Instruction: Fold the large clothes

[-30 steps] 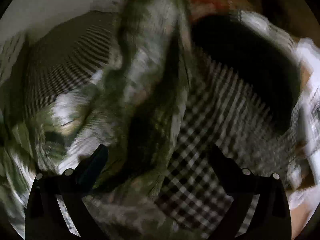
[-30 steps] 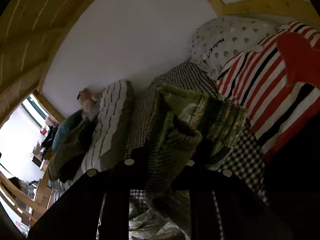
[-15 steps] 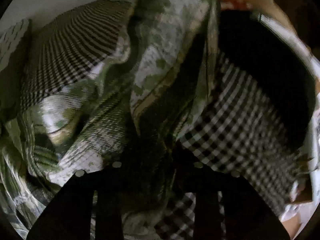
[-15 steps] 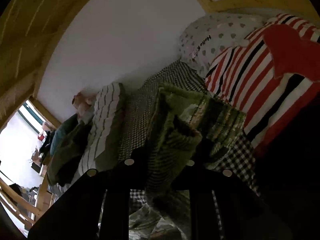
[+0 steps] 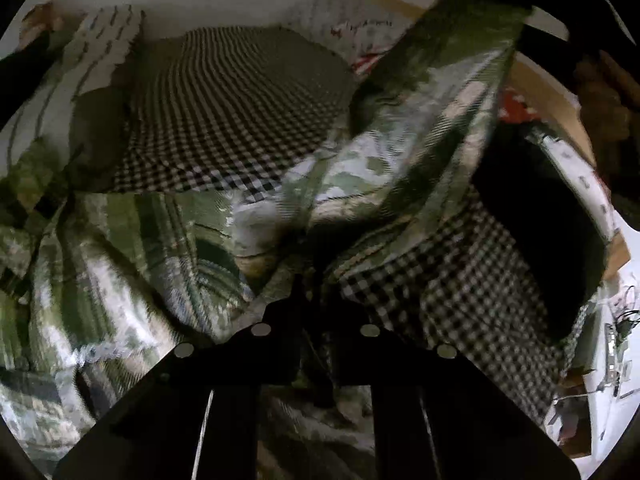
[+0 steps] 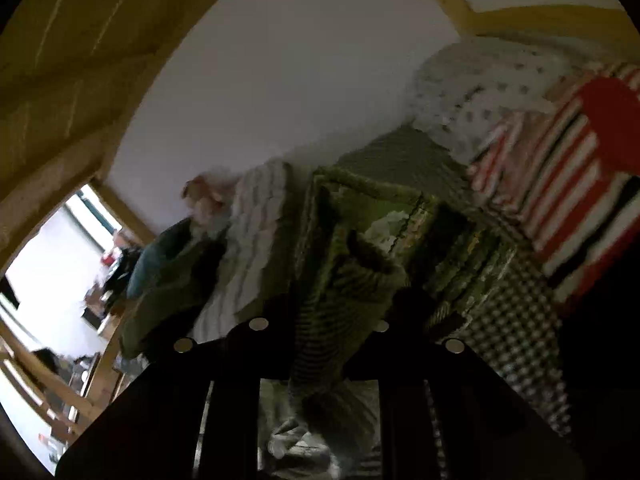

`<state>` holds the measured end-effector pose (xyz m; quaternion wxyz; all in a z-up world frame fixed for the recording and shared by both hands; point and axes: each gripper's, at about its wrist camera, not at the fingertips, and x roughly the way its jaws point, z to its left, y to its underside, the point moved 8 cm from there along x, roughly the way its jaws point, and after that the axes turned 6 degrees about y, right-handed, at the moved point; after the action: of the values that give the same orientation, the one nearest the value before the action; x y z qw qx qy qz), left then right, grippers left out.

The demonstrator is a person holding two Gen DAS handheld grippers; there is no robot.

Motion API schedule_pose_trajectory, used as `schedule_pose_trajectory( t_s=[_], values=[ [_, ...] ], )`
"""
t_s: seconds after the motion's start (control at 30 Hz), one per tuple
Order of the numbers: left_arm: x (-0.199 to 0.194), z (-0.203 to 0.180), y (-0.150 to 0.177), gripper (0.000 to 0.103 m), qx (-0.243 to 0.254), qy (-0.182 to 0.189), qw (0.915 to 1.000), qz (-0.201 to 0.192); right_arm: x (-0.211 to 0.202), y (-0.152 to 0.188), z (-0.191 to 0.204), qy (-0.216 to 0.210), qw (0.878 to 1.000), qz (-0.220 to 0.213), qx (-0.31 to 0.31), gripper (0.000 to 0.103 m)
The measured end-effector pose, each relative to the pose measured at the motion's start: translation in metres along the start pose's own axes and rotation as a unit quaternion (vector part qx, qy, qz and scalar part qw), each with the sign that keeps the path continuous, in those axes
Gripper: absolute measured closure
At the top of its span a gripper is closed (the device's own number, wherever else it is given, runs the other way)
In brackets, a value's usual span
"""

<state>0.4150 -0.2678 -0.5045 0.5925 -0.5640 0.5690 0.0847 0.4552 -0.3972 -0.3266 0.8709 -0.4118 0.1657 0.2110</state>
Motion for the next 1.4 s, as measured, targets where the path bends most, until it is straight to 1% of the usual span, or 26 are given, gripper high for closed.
schedule_pose_trajectory(
  t_s=[0.07,0.1,0.13,0.17,0.27,0.4,0.43,0.47,0.5,0.53,0.6,0.63,0.8,0.9,0.97,1.03,1.07,1.1,1.13,1.2,1.23,1.27,1.33,1.37,1.4],
  values=[
    [-0.011,-0.006,0.002,0.093,-0.005,0.002,0.9999,-0.012,0.002,0.002,0.030,-0.018,1.000,0.004,-0.023,0.087],
    [-0.023,-0.004,0.008,0.093,-0.015,0.003,0.9997,-0.020,0.003,0.004,0.046,-0.028,0.999,0.008,-0.032,0.087],
    [-0.023,-0.007,0.009,0.093,-0.023,0.002,0.9995,-0.022,0.004,0.006,0.057,-0.035,0.999,0.011,-0.039,0.087],
    [-0.029,-0.006,0.011,0.093,-0.033,0.000,0.9992,-0.025,0.007,0.010,0.074,-0.047,0.998,0.017,-0.047,0.087],
    [-0.034,0.011,0.033,0.093,-0.064,-0.015,0.9975,-0.026,0.015,0.026,0.120,-0.074,0.994,0.035,-0.073,0.087],
    [-0.046,0.039,0.056,0.093,-0.086,-0.040,0.9951,-0.027,0.032,0.061,0.184,-0.112,0.985,0.069,-0.109,0.087],
    [-0.049,0.045,0.061,0.093,-0.088,-0.045,0.9947,-0.026,0.035,0.066,0.193,-0.116,0.984,0.074,-0.113,0.087],
    [-0.052,0.051,0.065,0.092,-0.087,-0.051,0.9945,-0.026,0.042,0.079,0.210,-0.126,0.981,0.085,-0.119,0.087],
    [-0.057,0.057,0.069,0.091,-0.085,-0.060,0.9942,-0.025,0.046,0.089,0.222,-0.132,0.979,0.093,-0.125,0.087],
    [-0.061,0.064,0.074,0.088,-0.087,-0.067,0.9937,-0.024,0.050,0.096,0.231,-0.137,0.977,0.098,-0.129,0.087],
    [-0.067,0.075,0.082,0.086,-0.093,-0.073,0.9927,-0.024,0.061,0.117,0.257,-0.152,0.972,0.115,-0.137,0.087],
    [-0.067,0.080,0.086,0.080,-0.096,-0.074,0.9924,-0.021,0.065,0.124,0.266,-0.156,0.971,0.120,-0.140,0.087],
    [-0.080,0.104,0.110,0.077,-0.100,-0.084,0.9913,-0.015,0.089,0.177,0.325,-0.185,0.957,0.158,-0.159,0.087],
    [-0.099,0.121,0.123,0.077,-0.113,-0.101,0.9883,-0.019,0.103,0.210,0.356,-0.195,0.948,0.181,-0.173,0.087],
    [-0.115,0.135,0.133,0.065,-0.117,-0.117,0.9858,-0.023,0.111,0.242,0.376,-0.199,0.940,0.200,-0.190,0.087],
    [-0.132,0.153,0.148,0.062,-0.121,-0.139,0.9827,-0.022,0.118,0.270,0.391,-0.201,0.935,0.217,-0.196,0.087],
    [-0.139,0.164,0.156,0.058,-0.125,-0.152,0.9803,-0.018,0.123,0.286,0.397,-0.200,0.932,0.226,-0.198,0.087],
    [-0.148,0.178,0.167,0.056,-0.134,-0.163,0.9773,-0.015,0.129,0.303,0.403,-0.198,0.930,0.238,-0.199,0.087],
    [-0.155,0.189,0.174,0.051,-0.140,-0.172,0.9749,-0.012,0.133,0.318,0.407,-0.196,0.928,0.244,-0.202,0.087],
    [-0.170,0.214,0.190,0.047,-0.153,-0.197,0.9684,-0.007,0.143,0.350,0.417,-0.189,0.924,0.259,-0.210,0.087],
    [-0.177,0.226,0.197,0.038,-0.159,-0.207,0.9652,-0.007,0.147,0.362,0.420,-0.184,0.922,0.265,-0.213,0.087],
    [-0.184,0.237,0.202,0.028,-0.165,-0.216,0.9622,-0.008,0.151,0.381,0.423,-0.179,0.921,0.272,-0.216,0.087],
    [-0.200,0.260,0.211,0.024,-0.177,-0.227,0.9576,-0.014,0.160,0.408,0.425,-0.166,0.918,0.283,-0.223,0.087],
    [-0.208,0.272,0.216,0.017,-0.179,-0.238,0.9544,-0.014,0.164,0.424,0.426,-0.158,0.917,0.288,-0.228,0.087],
    [-0.214,0.279,0.218,0.016,-0.179,-0.245,0.9526,-0.015,0.167,0.434,0.426,-0.153,0.915,0.292,-0.231,0.087]
  ],
)
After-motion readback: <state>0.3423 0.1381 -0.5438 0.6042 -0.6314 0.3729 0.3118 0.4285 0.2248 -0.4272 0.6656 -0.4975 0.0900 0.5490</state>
